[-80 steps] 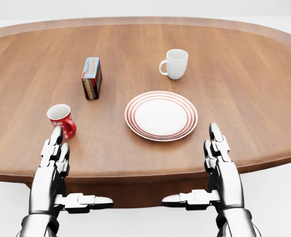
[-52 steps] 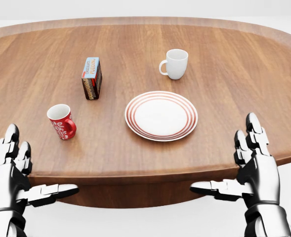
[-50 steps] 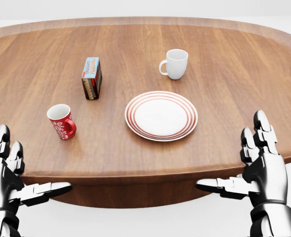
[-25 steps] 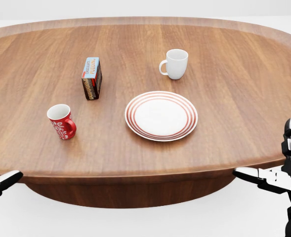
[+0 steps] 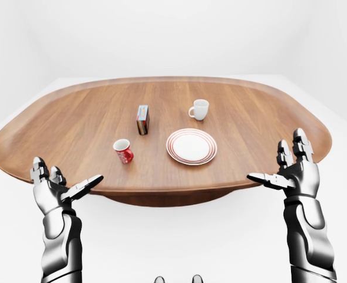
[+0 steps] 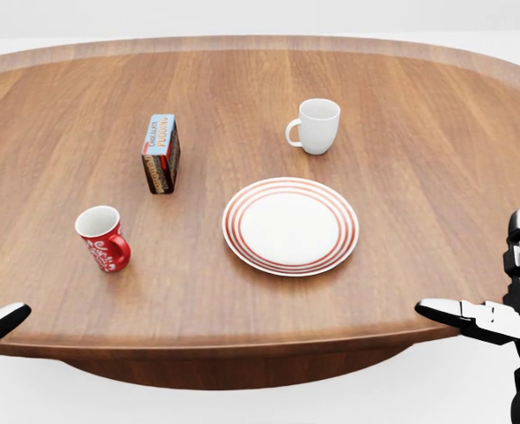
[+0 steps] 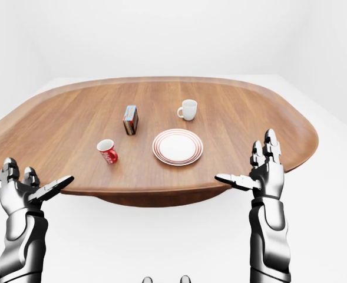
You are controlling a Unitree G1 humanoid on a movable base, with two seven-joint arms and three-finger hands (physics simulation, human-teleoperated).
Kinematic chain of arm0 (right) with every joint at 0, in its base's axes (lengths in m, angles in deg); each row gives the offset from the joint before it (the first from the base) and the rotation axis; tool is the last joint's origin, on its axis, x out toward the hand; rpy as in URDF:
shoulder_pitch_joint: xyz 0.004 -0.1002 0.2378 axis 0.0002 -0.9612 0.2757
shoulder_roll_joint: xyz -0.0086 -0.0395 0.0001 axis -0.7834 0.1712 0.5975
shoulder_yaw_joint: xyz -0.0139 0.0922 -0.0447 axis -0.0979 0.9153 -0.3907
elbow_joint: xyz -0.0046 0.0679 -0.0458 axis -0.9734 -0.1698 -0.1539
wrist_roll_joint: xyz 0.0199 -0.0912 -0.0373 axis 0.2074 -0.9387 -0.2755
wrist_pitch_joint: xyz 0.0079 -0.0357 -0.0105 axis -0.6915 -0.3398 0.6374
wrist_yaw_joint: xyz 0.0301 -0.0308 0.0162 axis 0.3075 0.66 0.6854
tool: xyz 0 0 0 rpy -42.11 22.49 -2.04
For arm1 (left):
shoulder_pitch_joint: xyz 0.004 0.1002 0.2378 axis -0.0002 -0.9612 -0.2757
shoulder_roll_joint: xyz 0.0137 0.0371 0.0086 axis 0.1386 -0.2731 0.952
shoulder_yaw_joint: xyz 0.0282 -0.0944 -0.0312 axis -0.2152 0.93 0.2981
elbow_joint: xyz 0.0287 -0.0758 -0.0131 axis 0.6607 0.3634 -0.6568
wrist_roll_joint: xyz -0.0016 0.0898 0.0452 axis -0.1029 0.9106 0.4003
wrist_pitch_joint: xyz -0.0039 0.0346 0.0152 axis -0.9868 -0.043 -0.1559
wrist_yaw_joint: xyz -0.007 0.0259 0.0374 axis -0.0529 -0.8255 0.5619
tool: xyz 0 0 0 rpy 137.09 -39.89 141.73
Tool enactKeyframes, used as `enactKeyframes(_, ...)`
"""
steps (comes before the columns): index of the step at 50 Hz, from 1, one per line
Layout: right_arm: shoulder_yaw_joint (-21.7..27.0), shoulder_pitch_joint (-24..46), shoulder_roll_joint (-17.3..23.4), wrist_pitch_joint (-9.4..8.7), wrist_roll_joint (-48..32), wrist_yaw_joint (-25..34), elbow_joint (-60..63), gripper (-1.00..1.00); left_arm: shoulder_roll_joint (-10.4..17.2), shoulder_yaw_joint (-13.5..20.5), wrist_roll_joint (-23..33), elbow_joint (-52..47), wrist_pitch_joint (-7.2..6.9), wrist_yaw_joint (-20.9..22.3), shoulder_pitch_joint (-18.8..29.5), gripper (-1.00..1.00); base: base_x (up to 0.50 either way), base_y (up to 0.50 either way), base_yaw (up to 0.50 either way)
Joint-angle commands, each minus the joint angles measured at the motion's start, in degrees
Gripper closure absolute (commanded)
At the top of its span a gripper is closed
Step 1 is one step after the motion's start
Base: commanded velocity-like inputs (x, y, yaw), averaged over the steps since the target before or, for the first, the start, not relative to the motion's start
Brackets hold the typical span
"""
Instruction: Pick up the red mug and put it on the plate
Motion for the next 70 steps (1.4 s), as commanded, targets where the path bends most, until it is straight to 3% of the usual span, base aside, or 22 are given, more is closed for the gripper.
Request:
enactKeyframes(1,-0.05,0.11,-0.02,0.0,-0.11,0.35,-0.25,-1.0,0.02,-0.05,-0.14,-0.21,-0.07,-0.19,-0.08,-1.0,0.25,0.0,0.0)
enactKeyframes(11,0.04,-0.34,-0.14,0.0,0.04,0.34,0.88,-1.0,0.06,-0.03,-0.01,0.75,0.66,0.07,0.13,-1.0,0.25,0.0,0.0)
enactKeyframes(15,0.16,-0.34,-0.18,0.0,-0.02,0.55,0.7,-1.0,-0.01,0.05,-0.13,-0.32,0.02,-0.11,-0.24,-1.0,0.25,0.0,0.0)
enactKeyframes(33,0.25,-0.49,-0.27,0.0,0.06,0.63,1.04,-1.0,0.07,0.1,-0.02,0.84,0.77,0.06,0.14,-1.0,0.25,0.0,0.0)
enactKeyframes(54,0.35,-0.3,-0.1,0.0,0.22,0.74,0.73,-1.0,0.02,-0.05,0.02,-0.14,0.12,-0.29,-0.12,-1.0,0.25,0.0,0.0)
enactKeyframes(70,0.27,-0.38,-0.16,0.0,0.11,0.75,0.97,-1.0,-0.03,-0.05,0.15,0.28,0.45,-0.17,-0.04,-1.0,0.25,0.0,0.0)
